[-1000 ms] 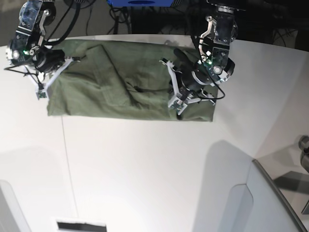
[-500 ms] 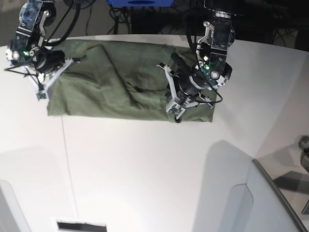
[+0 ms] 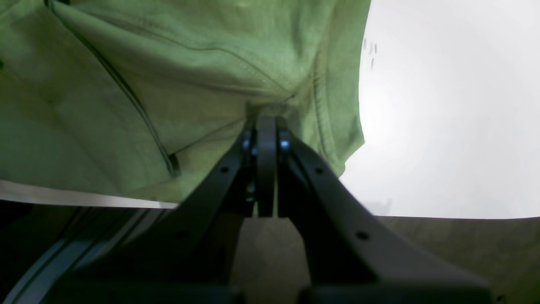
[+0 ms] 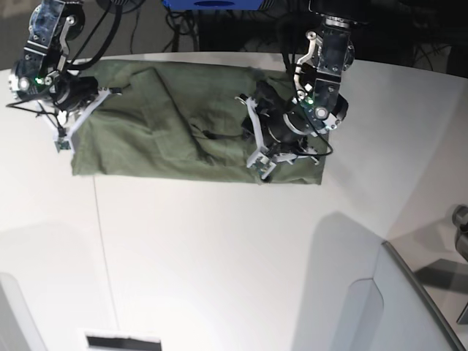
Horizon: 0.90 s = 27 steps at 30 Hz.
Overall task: Layout the t-shirt on the table in an organized manner, then fold the t-shirt properly
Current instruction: 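Press and flatten the folded section with the left gripper, then release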
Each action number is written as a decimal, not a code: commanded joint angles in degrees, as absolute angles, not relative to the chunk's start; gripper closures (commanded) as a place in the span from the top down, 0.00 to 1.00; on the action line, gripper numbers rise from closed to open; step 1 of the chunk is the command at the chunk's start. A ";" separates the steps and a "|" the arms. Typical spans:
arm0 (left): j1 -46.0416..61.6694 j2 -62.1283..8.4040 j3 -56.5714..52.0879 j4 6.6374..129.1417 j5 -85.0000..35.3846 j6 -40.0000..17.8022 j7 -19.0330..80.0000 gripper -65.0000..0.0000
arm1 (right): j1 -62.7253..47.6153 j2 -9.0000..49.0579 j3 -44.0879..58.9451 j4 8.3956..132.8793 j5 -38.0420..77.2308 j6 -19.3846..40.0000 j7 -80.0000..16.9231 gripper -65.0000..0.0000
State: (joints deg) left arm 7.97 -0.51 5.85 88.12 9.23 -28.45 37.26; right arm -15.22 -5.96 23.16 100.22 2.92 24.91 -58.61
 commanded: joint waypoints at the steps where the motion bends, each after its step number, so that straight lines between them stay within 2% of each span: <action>1: 7.34 -0.13 7.16 89.45 8.75 -28.44 36.26 0.51 | -14.55 -5.76 23.16 101.23 3.21 25.10 -58.24 0.01; 4: 7.34 -0.13 9.54 89.54 8.75 -28.44 36.26 0.54 | -14.37 -5.76 23.16 101.23 3.21 25.10 -58.24 0.01; 14: 3.38 0.13 21.05 89.71 8.13 -28.79 39.69 0.54 | -14.11 -5.76 23.16 101.23 3.21 25.10 -58.24 0.01; 17: 2.51 0.22 21.32 91.74 8.04 -28.79 39.69 0.54 | -14.11 -5.67 23.16 101.23 3.21 25.10 -58.24 0.01; 18: 2.33 -0.04 21.14 92.88 8.04 -28.79 39.69 0.52 | -14.11 -5.67 23.16 101.23 3.21 25.10 -58.24 0.01; 20: 2.59 -0.75 17.98 95.52 8.13 -28.79 39.78 0.38 | -14.02 -5.67 23.08 101.76 3.21 25.10 -57.98 0.01; 21: 2.77 -0.84 16.04 96.40 8.13 -28.79 39.78 0.27 | -14.02 -5.67 22.55 102.55 3.21 25.10 -57.80 0.01; 23: 2.86 -0.92 10.24 96.92 8.48 -28.79 39.78 0.00 | -14.55 -5.49 18.95 105.27 3.21 25.10 -57.80 0.01; 27: 4.44 -3.56 -2.24 94.29 8.13 -28.79 39.69 0.00 | -15.08 -5.49 8.84 109.58 3.21 25.10 -58.15 0.01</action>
